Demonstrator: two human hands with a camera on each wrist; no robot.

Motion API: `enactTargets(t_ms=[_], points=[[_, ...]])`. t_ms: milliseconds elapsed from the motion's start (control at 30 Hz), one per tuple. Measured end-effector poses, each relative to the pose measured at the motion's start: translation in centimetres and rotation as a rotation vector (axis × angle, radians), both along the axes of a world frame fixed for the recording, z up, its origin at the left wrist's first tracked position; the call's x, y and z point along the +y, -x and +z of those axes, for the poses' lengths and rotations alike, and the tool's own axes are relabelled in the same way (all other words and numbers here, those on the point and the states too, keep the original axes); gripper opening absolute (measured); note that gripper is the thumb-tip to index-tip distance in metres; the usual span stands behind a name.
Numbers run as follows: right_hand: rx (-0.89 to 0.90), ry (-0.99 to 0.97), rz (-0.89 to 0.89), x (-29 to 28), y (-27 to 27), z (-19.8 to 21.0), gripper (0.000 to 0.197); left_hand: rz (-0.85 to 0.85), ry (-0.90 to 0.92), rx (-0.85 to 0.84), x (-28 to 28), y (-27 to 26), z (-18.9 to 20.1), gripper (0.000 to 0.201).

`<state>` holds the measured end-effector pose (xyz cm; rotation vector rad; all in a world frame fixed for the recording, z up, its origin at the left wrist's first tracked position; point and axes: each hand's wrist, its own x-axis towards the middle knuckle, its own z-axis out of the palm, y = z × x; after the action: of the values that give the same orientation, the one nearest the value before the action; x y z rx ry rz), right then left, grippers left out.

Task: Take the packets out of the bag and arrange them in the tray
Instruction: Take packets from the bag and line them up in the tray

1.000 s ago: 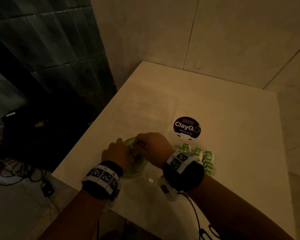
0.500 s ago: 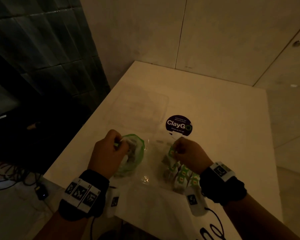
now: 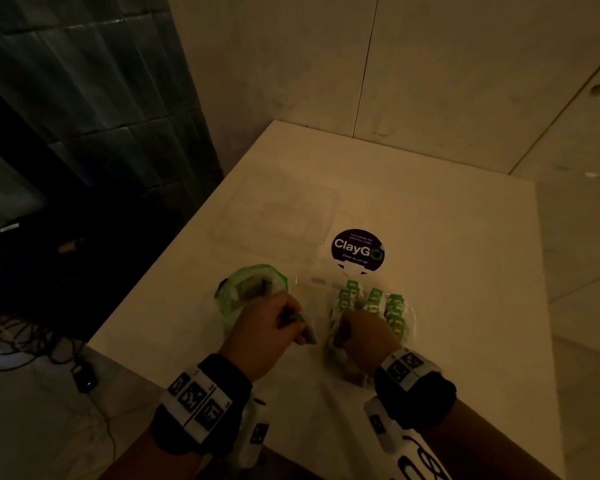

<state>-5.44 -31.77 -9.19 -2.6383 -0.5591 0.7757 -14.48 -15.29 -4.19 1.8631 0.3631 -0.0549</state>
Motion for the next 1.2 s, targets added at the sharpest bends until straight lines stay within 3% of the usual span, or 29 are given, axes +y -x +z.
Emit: enactTargets(t_ms=[167,300,433,567,667,767,833,1000,1200], points=[[-0.055,-0.12,-0.012,-1.0,-0.8,1.6,0.015,-0.126,-0.211,0.001,-1.4,-0.4,-1.2,0.015],[0.1,-0.332,0.028,-2.1,-0.9,4.4,0.013,-0.203,-0.249,0.052,-2.6,-1.3,-2.0,0.019],[0.006,-0.229,0.183,-2.3,-0.1,4.6,0.013,-0.235,-0.229,0.066,-4.1,-2.1,-1.6,0.028],[0.018,-0.254,0.017,-4.6,-1.1,4.2,0.005,-0.213,-0.24,0.011,-4.5,-2.7,-1.8,0.026],[0.11,-0.234,-0.073,-5.4,-1.4,3.8,0.006,-0.129,-0.246,0.008,-3.7,-2.8,-2.4,0.011],[0.174,-0.181,0.019,-4.0,-0.5,2.9,0.003,-0.059,-0.238,0.037,-2.9,-2.4,-2.7,0.007],[0.186,-0.14,0.079,-2.6,0.1,2.2,0.011,-0.055,-0.241,0.042,-2.7,-2.1,-2.6,0.008],[0.13,0.026,0.193,-0.2,0.7,0.9,0.017,-0.04,-0.28,-0.023,-1.9,-1.5,-1.3,0.005],[0.07,0.032,0.148,0.1,-0.2,1.8,0.017,0.051,-0.285,-0.143,0.4,-1.0,1.1,0.012]])
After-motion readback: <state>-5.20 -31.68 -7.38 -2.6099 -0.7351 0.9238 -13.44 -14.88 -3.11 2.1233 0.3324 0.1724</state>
